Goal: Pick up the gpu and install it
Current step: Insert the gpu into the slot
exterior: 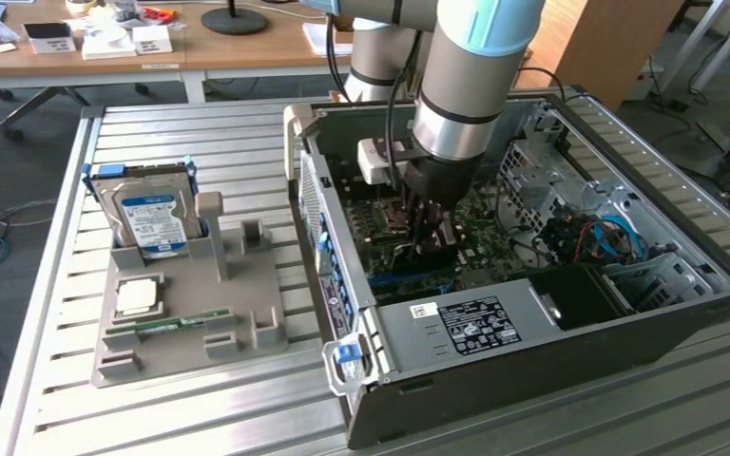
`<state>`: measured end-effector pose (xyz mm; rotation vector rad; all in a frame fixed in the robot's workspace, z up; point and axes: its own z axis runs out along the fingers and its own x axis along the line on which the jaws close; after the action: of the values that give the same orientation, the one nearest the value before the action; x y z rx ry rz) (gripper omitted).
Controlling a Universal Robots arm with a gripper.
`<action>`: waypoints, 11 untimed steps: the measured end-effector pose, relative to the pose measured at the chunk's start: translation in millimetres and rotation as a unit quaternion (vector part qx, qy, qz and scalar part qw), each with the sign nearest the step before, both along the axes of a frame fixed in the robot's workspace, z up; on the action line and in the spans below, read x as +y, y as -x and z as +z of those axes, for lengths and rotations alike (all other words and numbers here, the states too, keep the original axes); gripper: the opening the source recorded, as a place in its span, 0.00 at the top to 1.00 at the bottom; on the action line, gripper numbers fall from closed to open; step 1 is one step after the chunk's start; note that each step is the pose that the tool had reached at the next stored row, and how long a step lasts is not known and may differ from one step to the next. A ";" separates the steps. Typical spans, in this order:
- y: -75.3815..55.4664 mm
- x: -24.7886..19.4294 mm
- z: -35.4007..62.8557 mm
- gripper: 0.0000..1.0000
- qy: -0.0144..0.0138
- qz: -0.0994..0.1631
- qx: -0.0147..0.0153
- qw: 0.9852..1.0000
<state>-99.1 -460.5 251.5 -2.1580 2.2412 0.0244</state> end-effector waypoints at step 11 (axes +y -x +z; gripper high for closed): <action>0.0 0.0 0.0 0.73 0.000 0.000 0.000 1.000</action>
<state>-99.1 -460.5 251.5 -2.1580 2.2412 0.0243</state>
